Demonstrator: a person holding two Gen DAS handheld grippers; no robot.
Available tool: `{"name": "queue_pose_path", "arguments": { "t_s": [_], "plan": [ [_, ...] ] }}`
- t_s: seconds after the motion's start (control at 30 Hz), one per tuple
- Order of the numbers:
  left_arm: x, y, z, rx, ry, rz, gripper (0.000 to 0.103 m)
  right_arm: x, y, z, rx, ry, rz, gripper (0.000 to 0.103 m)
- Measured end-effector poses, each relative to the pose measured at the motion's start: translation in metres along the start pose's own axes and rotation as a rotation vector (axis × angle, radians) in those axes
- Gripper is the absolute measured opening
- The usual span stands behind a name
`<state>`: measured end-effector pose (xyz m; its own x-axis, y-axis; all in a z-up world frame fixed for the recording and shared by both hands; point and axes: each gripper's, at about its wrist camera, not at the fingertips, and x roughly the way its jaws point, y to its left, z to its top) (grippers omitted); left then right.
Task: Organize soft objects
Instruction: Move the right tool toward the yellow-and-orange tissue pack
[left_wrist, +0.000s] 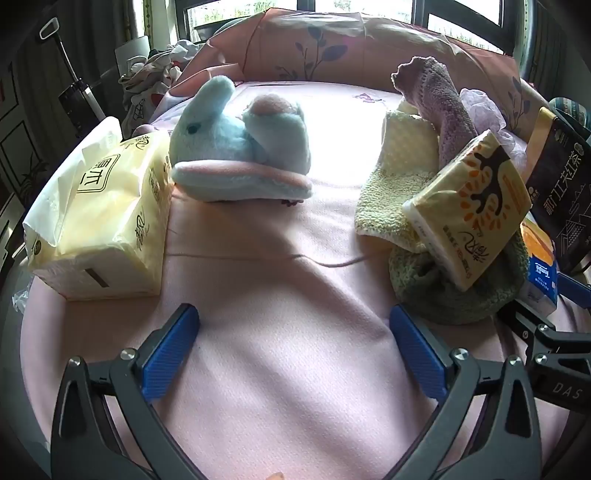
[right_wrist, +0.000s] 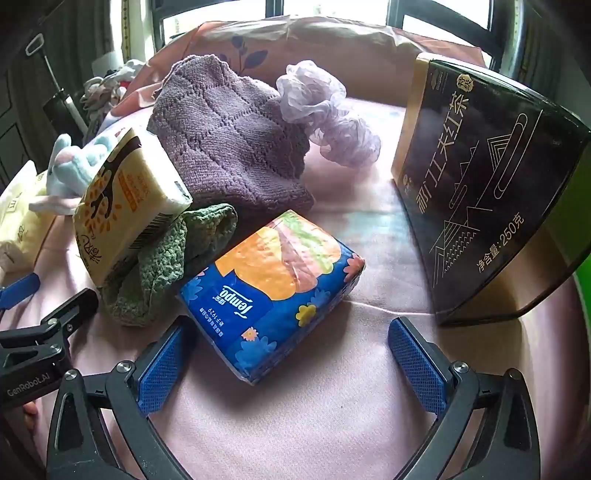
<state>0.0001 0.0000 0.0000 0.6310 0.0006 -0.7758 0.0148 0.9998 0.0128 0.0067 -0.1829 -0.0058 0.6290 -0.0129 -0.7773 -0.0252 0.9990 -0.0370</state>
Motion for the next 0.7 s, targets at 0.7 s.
{"name": "queue_pose_path", "arguments": {
  "t_s": [0.7],
  "plan": [
    [0.0021,0.0021,0.0005,-0.050,0.091,0.013,0.102,0.0004,0.0003,0.0003,0.000,0.001,0.000,0.103]
  ]
}}
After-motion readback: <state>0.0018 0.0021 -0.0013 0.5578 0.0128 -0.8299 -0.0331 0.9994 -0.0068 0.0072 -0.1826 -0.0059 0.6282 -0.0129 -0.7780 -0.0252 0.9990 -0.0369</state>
